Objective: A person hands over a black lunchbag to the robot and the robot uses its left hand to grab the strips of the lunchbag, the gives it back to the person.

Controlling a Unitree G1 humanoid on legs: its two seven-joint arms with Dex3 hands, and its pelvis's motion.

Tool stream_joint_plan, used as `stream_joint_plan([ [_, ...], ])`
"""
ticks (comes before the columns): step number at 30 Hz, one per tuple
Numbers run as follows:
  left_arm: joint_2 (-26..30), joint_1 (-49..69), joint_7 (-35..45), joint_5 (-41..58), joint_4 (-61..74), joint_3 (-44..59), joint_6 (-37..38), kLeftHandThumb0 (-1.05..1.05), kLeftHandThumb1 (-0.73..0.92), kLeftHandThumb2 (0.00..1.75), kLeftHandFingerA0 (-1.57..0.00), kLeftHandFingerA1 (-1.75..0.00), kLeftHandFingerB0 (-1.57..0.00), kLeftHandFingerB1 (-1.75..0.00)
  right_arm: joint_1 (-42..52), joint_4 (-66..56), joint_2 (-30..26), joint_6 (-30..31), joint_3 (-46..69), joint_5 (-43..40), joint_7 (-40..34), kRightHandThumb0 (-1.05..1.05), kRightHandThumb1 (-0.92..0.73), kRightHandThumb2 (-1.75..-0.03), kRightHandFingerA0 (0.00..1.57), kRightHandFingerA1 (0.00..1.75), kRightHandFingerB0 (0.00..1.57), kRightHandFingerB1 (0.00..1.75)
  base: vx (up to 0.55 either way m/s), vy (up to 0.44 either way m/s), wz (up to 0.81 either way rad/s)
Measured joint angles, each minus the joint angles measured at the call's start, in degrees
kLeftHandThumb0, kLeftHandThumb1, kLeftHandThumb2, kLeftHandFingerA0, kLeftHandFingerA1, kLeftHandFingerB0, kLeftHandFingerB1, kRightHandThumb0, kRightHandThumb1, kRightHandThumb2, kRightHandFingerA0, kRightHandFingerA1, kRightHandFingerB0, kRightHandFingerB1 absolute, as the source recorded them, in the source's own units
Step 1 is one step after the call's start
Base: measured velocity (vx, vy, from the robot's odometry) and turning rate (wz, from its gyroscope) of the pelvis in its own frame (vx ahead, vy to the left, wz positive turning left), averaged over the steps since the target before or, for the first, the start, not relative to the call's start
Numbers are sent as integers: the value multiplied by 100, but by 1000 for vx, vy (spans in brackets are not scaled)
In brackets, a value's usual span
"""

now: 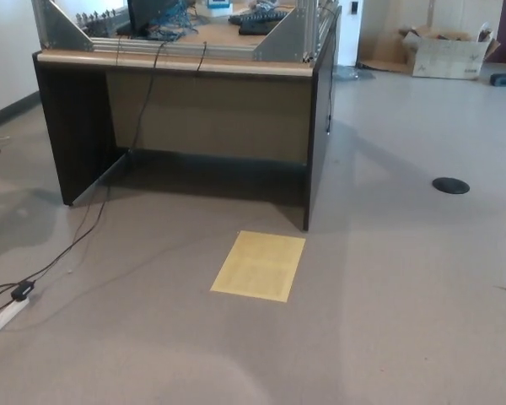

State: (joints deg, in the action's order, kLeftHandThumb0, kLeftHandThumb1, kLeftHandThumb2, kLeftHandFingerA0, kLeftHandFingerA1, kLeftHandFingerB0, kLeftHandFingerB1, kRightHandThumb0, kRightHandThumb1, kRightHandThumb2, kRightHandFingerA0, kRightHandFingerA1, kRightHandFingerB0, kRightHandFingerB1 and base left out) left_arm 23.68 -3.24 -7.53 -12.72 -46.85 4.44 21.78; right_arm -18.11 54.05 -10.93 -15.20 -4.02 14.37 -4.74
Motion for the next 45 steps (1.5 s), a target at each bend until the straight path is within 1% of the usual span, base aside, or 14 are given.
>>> stream_joint_plan([
  [2, 46, -38, -56, -4, -2, 18, 166, -61, 53, 90, -34, -51, -17, -42, -54, 42, -6, -130, -13, 9, -47, -50, -68, -60, 46, 45, 49, 42, 0, 0, 0],
  [3, 80, -53, -93, -7, -6, 30, 277, -61, 67, 60, -35, -34, -29, -31, -68, 67, -8, -208, -17, 12, -77, -49, -68, -60, 47, 45, 49, 42, 0, 0, 0],
  [10, 202, -80, -294, -29, -144, 70, 915, -65, 66, 60, -24, -30, -17, -27, -79, 287, -33, -652, -35, 56, -247, -51, -69, -60, 47, 44, 47, 41, 0, 0, 0],
  [11, 214, -78, -309, -29, -160, 71, 1000, -34, 40, 96, 0, -47, 0, -47, -78, 301, -35, -707, -35, 64, -265, -52, -69, -60, 46, 45, 46, 41, 0, 0, 0],
  [14, 249, -46, -312, -24, -177, 71, 1283, -34, 39, 95, 0, -48, 0, -47, -41, 331, -48, -888, -31, 76, -311, -52, -70, -60, 46, 44, 46, 40, 0, 0, 0],
  [15, 255, -29, -307, -19, -179, 71, 1367, -64, 46, 83, -10, -43, 0, -36, -21, 347, -53, -942, -30, 81, -323, -52, -70, -61, 44, 43, 44, 39, 0, 0, 0],
  [16, 260, -12, -300, -13, -176, 71, 1465, -68, 47, 80, -4, -38, -5, -32, 5, 360, -57, -998, -31, 87, -341, -53, -70, -61, 44, 43, 43, 39, 0, 0, 0],
  [17, 268, 16, -292, -6, -166, 71, 1562, -68, 47, 80, -3, -37, -6, -29, 40, 368, -57, -1052, -34, 92, -361, -56, -56, -94, 39, 57, 32, 51, 0, 0, 0],
  [24, 306, 148, -36, 117, 466, 98, 1947, -69, 48, 83, -4, -22, -5, -20, 194, 467, -74, -1308, -73, 132, -481, -63, -60, -96, 38, 56, 29, 48, 0, 0, 0],
  [30, 381, 224, 281, 376, 1698, 242, 1981, -67, 47, 78, -3, -21, -3, -22, 210, 534, -77, -1389, -108, 148, -527, -65, -60, -95, 37, 55, 26, 48, 0, 0, 0],
  [31, 386, 234, 315, 410, 1828, 269, 1979, -64, 59, 58, 0, -23, -3, -24, 215, 539, -78, -1396, -109, 148, -527, -65, -60, -95, 36, 55, 26, 47, 0, 0, 0],
  [32, 397, 240, 385, 484, 2080, 321, 1977, -64, 59, 58, 0, -23, -3, -24, 222, 552, -77, -1412, -113, 148, -527, -65, -60, -95, 36, 55, 26, 47, 0, 0, 0],
  [33, 406, 255, 442, 532, 2263, 359, 1960, -68, 47, 84, 0, -18, -4, -21, 233, 557, -78, -1427, -115, 147, -527, -64, -59, -95, 36, 55, 25, 47, 0, 0, 0],
  [45, 823, 49, 1115, 969, 4401, 774, 1038, -75, 48, 85, 0, -11, -1, -13, 375, 623, -99, -1537, -207, 205, -578, -60, -58, -94, 37, 56, 25, 48, 0, 0, 0],
])
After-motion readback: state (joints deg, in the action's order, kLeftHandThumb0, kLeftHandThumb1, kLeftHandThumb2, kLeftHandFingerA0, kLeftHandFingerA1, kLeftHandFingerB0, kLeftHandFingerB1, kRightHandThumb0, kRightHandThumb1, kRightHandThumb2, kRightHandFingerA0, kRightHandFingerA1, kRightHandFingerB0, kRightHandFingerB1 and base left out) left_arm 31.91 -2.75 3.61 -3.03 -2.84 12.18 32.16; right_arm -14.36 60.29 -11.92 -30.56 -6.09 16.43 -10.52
